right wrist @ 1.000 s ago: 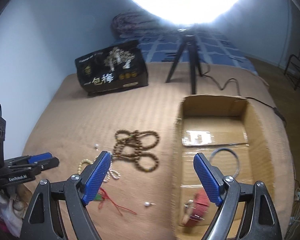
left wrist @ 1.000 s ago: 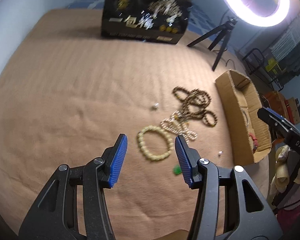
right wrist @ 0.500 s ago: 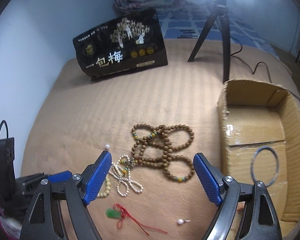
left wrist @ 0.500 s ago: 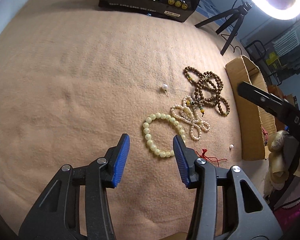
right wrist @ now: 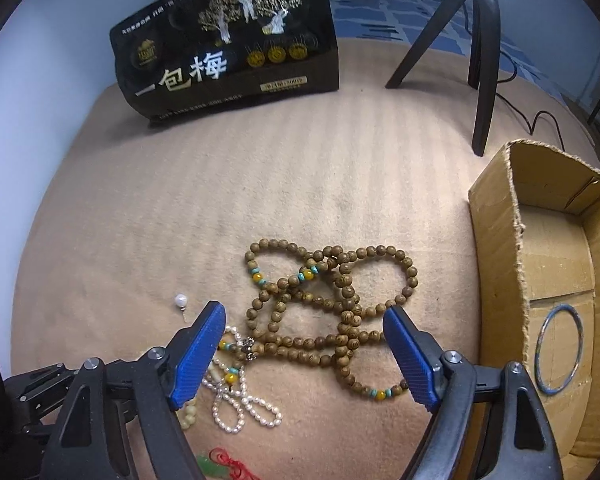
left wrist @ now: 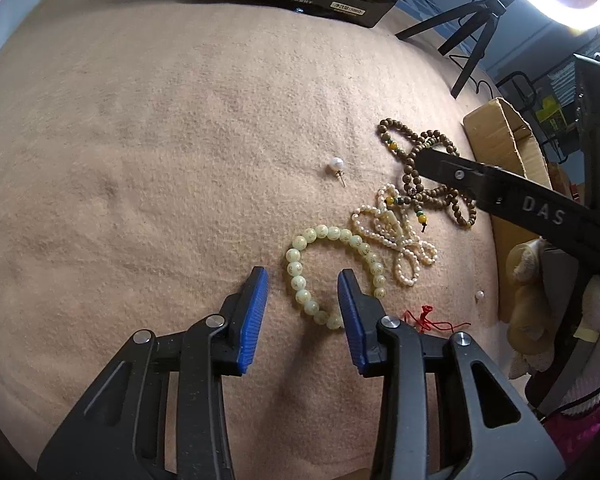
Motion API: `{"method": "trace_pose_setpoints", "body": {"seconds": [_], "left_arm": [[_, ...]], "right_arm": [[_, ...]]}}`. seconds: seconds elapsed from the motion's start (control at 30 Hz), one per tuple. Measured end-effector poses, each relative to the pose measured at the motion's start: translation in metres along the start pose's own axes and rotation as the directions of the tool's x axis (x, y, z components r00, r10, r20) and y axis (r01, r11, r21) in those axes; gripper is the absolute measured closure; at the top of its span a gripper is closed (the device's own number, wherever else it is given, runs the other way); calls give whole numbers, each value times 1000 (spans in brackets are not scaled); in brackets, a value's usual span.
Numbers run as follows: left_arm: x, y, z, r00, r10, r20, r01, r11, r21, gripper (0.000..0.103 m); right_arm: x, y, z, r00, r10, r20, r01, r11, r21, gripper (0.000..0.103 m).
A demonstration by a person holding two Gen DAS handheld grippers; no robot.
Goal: Organize jewelry
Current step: 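Grasp the brown wooden bead strand with the right tool while the left grasps the cream bracelet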
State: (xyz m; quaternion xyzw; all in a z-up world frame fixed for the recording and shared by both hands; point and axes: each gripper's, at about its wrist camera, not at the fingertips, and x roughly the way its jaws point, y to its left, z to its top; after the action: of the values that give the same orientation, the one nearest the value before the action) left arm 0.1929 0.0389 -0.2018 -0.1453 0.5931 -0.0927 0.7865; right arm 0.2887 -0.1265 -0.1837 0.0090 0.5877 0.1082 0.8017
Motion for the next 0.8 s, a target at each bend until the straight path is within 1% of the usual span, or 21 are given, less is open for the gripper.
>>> {"method": "trace_pose_setpoints", "body": {"seconds": [0.13,0.2,0.3,0.37,0.47,0.5,0.57,0.63,0.67,0.73,0.77,0.8], "left_arm": [[5,-5,-1,1000,27,5,-27,999,30,67],[7,-9,-2,999,49,13,-49,997,52,71],[11,-9,0,997,73,19,-74,995,59,81],[13,-7,1,997,80,21,-81,995,54,90],[14,-1,4,998,68,20,-69,997,37,95],[14,1,5,998,61,19,-62,998,32,95],[14,2,5,998,57,21,-58,998,29,97],[14,1,5,998,58,24,-59,998,30,97],[14,1,5,998,58,25,-59,998,31,97],[13,1,4,998,54,27,-55,998,27,97],[13,1,4,998,52,29,-53,998,25,97],[13,1,4,998,50,29,-51,998,23,97]], "right_arm": [[11,-1,1,1000,-22,-18,22,1000,-7,20],[18,-2,1,999,-39,-30,39,999,-6,20],[29,-6,3,997,-55,-49,55,998,-1,19],[33,-7,3,997,-62,-55,61,998,-8,17],[37,-6,5,996,-74,-54,73,997,-28,18],[37,-5,5,996,-78,-51,76,997,-32,21],[37,-3,5,995,-91,-40,89,995,-44,31],[38,0,3,995,-93,-29,91,994,-52,53],[36,-1,3,996,-87,-23,86,995,-49,59],[37,0,1,997,-75,-17,74,996,-43,77],[37,-1,1,998,-62,-14,62,997,-38,80],[35,-1,2,998,-57,-12,57,998,-36,85]]}}
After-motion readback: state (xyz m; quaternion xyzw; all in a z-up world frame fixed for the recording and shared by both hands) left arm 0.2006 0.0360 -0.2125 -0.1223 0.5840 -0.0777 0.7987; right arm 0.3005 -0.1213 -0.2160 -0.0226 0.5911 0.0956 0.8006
